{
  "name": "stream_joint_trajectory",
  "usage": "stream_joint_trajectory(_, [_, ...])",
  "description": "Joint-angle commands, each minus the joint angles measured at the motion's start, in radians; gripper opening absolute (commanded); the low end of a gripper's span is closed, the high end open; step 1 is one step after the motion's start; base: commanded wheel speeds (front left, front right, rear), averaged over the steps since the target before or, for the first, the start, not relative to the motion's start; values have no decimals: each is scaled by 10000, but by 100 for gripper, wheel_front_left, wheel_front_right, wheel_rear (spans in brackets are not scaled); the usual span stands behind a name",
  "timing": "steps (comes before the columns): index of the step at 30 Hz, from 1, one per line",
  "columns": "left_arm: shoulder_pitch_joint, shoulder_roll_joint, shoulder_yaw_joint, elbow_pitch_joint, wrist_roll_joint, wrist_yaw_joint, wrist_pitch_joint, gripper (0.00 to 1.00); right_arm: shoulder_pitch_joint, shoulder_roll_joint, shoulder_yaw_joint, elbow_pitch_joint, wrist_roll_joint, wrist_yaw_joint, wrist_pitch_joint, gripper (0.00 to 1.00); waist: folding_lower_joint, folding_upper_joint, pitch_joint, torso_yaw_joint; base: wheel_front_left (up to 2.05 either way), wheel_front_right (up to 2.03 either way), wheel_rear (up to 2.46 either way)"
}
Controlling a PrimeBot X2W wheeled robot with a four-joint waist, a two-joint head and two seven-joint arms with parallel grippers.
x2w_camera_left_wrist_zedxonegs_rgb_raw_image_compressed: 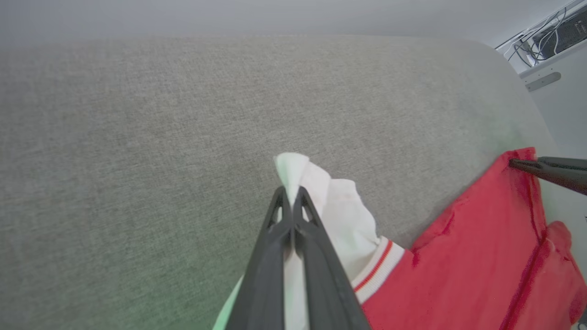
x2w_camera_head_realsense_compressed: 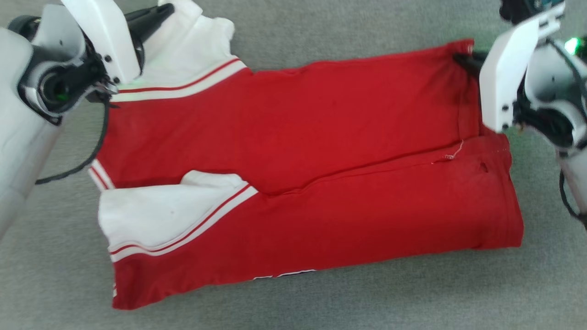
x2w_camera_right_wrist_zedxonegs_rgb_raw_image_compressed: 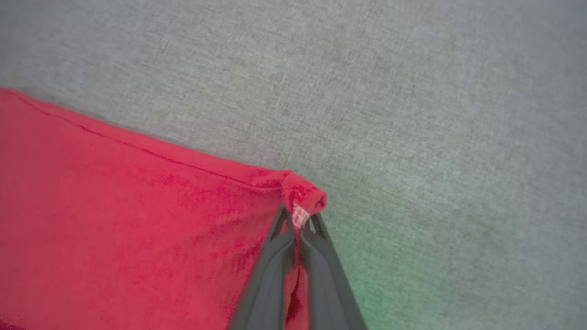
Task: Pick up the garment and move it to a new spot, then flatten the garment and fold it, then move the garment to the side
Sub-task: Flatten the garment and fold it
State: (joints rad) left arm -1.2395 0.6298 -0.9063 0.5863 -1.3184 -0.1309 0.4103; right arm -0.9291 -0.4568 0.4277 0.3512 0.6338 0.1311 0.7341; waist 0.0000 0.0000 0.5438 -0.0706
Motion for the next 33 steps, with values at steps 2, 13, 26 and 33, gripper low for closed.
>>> stream_joint_trajectory(2, [230,143,-82,-291,-127,7,-306,0,308,-123,-2,-239,74,-9,-125,0,0,0,-387,306,0,0,0])
stream_joint_trajectory(13, [2635,1731,-754,-3385,-419,7,-3496,0,3173,-1140,-1008,-2735,325,-8,-17,0,0,0,-1810,1263,0,0,0])
stream_joint_trajectory(26, [6523,3312,-1390,-5776,-490,433,-6257,0,7791,-915,-3995,-5978,-268,-9,1178,0,0,0,-2590,1968,0,0,0])
stream_joint_trajectory(33, [7606,2978,-1617,-6452,-168,1087,-6611,0,9018,-495,-4836,-6582,-951,-9,1398,0,0,0,-2393,2116,0,0,0])
